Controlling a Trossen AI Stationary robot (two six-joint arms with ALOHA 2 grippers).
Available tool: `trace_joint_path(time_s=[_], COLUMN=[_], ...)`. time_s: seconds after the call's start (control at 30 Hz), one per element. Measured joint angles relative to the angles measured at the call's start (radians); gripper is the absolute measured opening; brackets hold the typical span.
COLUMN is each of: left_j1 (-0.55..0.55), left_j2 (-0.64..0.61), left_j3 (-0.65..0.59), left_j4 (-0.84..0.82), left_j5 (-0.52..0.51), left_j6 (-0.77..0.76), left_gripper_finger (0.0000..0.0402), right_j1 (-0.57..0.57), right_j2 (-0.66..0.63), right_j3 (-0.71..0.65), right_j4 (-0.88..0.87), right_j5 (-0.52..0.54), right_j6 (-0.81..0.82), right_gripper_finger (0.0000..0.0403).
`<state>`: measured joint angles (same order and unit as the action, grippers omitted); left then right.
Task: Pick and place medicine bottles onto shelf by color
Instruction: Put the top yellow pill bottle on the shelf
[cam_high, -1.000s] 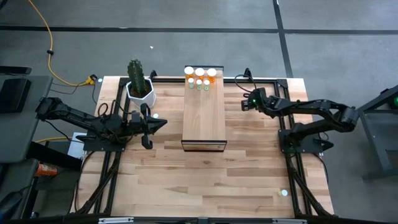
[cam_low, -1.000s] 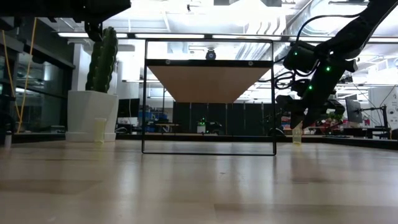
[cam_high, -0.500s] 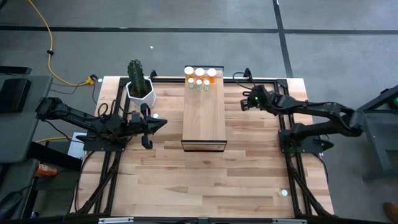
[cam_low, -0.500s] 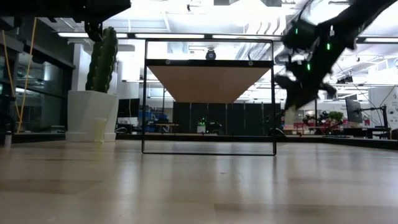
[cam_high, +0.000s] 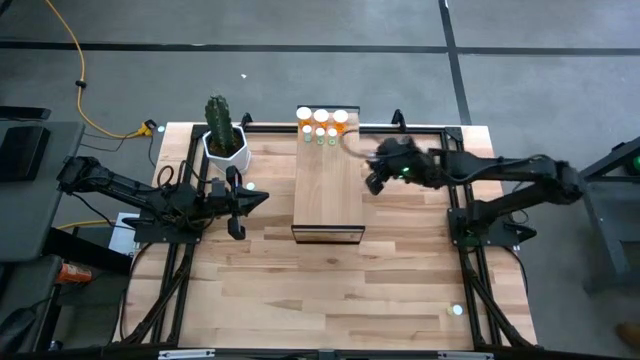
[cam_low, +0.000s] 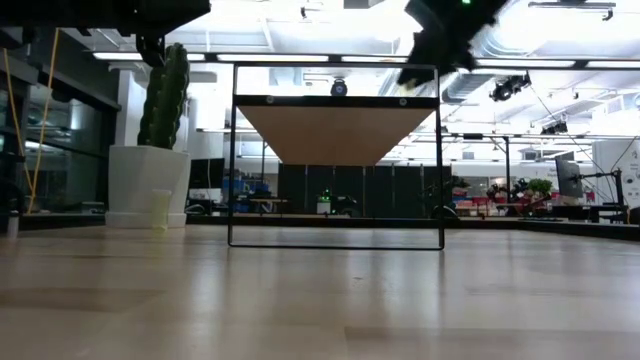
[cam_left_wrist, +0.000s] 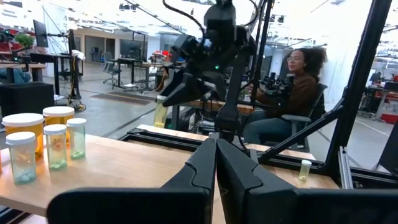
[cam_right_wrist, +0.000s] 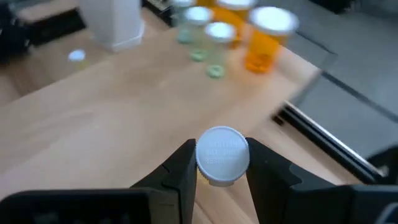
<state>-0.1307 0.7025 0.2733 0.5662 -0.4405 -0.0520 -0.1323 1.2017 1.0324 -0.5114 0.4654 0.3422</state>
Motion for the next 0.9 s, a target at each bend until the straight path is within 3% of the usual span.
trace_joint_path(time_s=[0.2,0.43,0.67,0.9], left_j1=[0.0,0.0,0.0,0.0], left_j2=[0.0,0.0,0.0,0.0], left_j3=[0.0,0.0,0.0,0.0], left_j4=[0.0,-0.001,-0.001,-0.001], left_j5=[0.0,0.0,0.0,0.0], left_j6=[0.0,0.0,0.002,0.001], left_gripper_finger=[0.0004,0.0004,0.0004,0.0004], right_j1=[0.059,0.032,-0.027,-0.073], right_j2=[0.224,0.411,0.501,0.515], right_j3=[0.169,0.335,0.428,0.428], right_j4=[0.007,0.023,0.022,-0.007], right_j5=[0.074,0.147,0.076,0.027], right_j6=[-0.116,-0.229,-0.21,-0.123], right_gripper_finger=[0.0106,0.0106,0.0106,0.0106])
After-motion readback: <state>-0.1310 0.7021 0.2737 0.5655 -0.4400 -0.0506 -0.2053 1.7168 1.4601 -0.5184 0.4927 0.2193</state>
